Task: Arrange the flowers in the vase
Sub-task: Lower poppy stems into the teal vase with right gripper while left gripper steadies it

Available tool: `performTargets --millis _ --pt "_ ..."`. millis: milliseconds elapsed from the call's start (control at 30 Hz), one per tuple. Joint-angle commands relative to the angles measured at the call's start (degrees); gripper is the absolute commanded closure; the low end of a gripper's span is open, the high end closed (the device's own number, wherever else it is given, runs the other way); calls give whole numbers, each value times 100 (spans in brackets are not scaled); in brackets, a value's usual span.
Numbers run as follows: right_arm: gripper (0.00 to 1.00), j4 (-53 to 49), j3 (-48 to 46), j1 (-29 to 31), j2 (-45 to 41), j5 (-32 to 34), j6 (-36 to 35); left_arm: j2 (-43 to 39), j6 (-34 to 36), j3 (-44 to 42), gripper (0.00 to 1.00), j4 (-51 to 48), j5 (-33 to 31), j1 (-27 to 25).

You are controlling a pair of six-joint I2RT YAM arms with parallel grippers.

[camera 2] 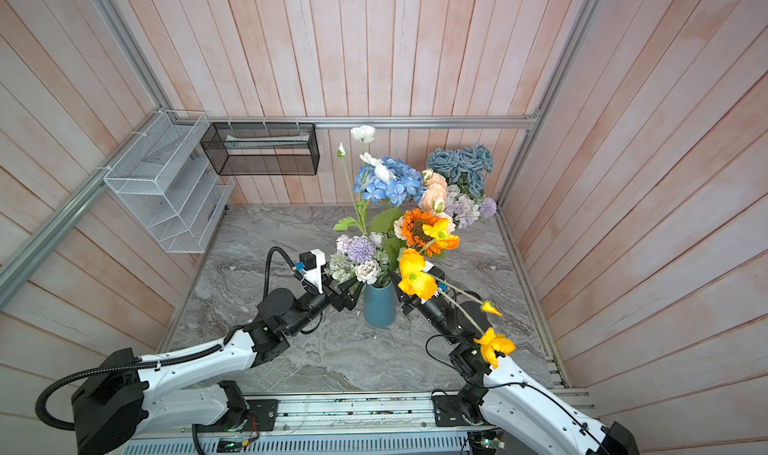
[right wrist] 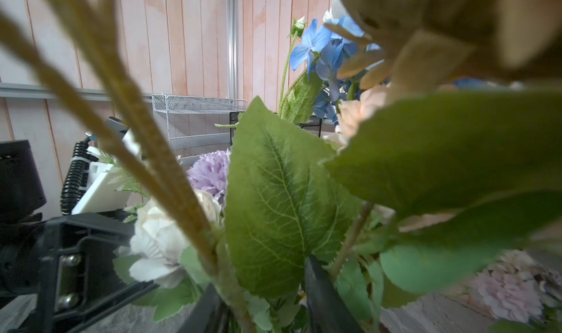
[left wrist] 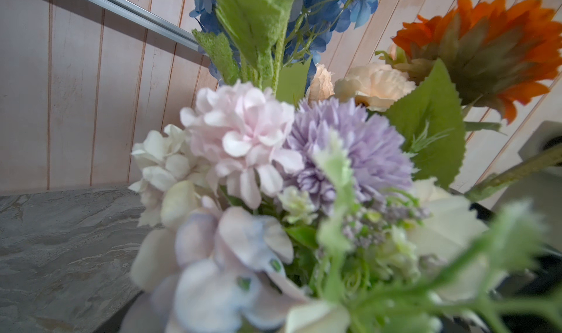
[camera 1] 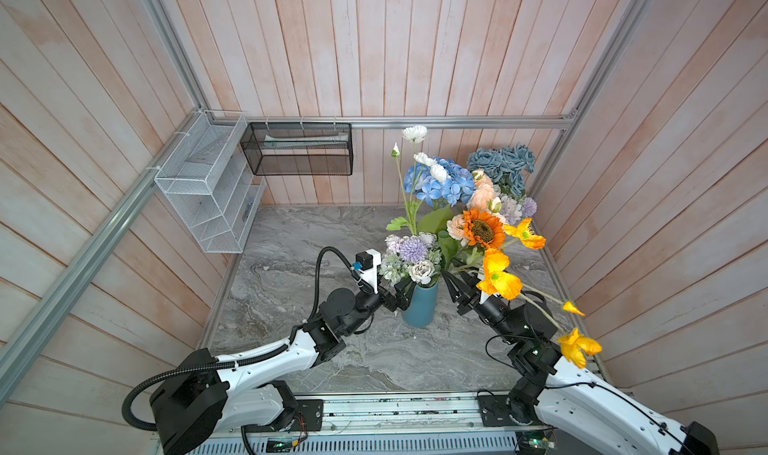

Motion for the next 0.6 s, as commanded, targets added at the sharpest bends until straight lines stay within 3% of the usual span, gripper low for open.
performTargets --millis 0,167,367,567 --pt "60 -61 329 -23 -149 -51 103 -134 -58 66 0 222 -17 26" --pt "61 -57 557 -23 -213 -170 184 -176 -80 34 0 212 -39 25" --pt "94 -214 622 -23 -44 -56 127 -207 -81 10 0 208 -70 27" --pt "100 -526 589 -23 197 0 193 -215 -68 -6 0 200 -96 27"
